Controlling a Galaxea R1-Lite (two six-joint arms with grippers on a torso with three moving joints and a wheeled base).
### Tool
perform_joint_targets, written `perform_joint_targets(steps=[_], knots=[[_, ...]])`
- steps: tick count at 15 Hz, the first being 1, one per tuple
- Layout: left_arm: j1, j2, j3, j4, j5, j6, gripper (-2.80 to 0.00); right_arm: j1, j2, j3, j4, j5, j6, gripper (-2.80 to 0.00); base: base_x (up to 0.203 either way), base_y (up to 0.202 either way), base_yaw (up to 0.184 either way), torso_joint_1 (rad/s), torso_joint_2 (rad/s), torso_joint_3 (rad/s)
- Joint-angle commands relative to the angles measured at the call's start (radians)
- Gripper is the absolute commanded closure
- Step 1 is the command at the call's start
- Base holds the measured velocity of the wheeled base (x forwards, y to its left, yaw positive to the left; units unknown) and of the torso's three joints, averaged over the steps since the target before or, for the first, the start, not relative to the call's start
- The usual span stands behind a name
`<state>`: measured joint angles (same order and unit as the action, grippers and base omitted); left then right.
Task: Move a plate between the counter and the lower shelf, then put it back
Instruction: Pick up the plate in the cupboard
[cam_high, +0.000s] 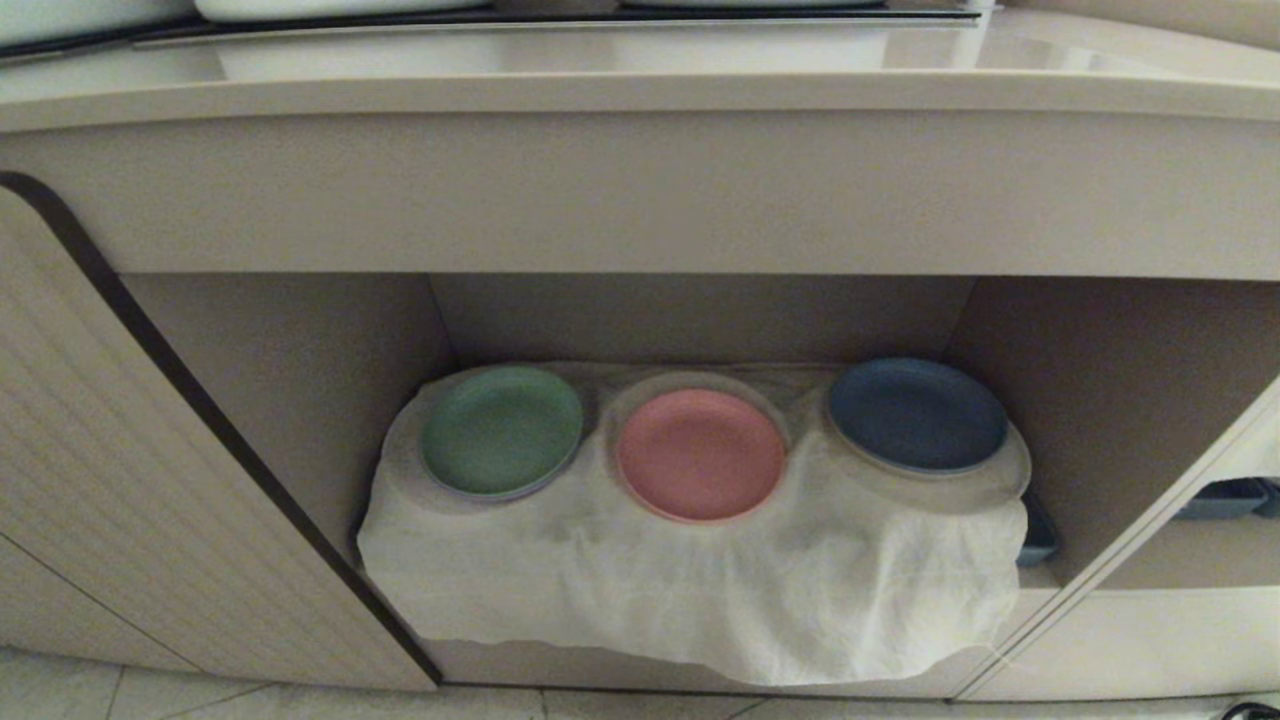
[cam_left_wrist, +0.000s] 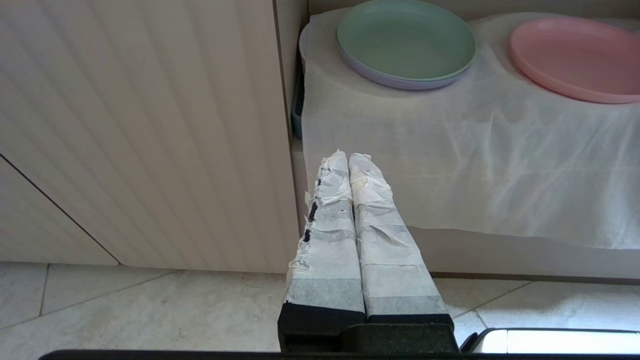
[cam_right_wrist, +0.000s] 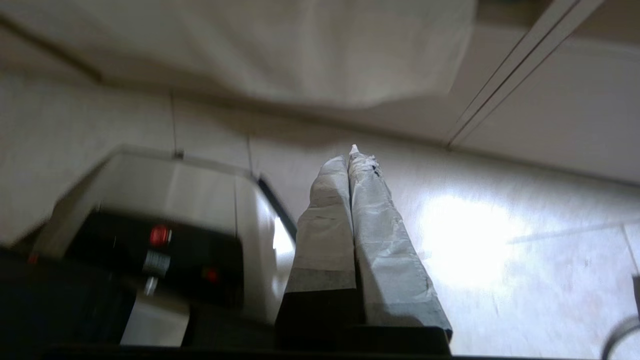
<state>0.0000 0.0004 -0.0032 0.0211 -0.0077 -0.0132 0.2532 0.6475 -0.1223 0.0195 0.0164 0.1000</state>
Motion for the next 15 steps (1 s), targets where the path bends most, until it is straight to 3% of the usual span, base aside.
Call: perform_joint_targets(steps=[1,5,7,11,15], knots=[[0.000,0.000,0.000,0.000,0.000,-0.001,0.00,-0.071,-0.164,0.066,-0.029,0.003,0.000,0.00,0.000,0.000,0.000,0.000,0.00,0.000],[0.000,0.000,0.000,0.000,0.000,-0.001,0.00,-0.134,-0.366,0.106,-0.047,0.000,0.004,0.00,0.000,0.000,0.000,0.000,0.00,0.000],[0.000,0.000,0.000,0.000,0.000,-0.001,0.00,-0.141,-0.365,0.120,-0.082,-0.063,-0.003,0.00,0.000,0.000,0.000,0.000,0.00,0.000],[0.000,0.000,0.000,0.000,0.000,-0.001,0.00,-0.276,-0.432,0.120,-0.059,-0.066,-0.022,0.00,0.000,0.000,0.000,0.000,0.00,0.000],[0.000,0.000,0.000,0.000,0.000,-0.001,0.00,-0.263,-0.599,0.118,-0.016,-0.061,-0.045,0.00,0.000,0.000,0.000,0.000,0.00,0.000]])
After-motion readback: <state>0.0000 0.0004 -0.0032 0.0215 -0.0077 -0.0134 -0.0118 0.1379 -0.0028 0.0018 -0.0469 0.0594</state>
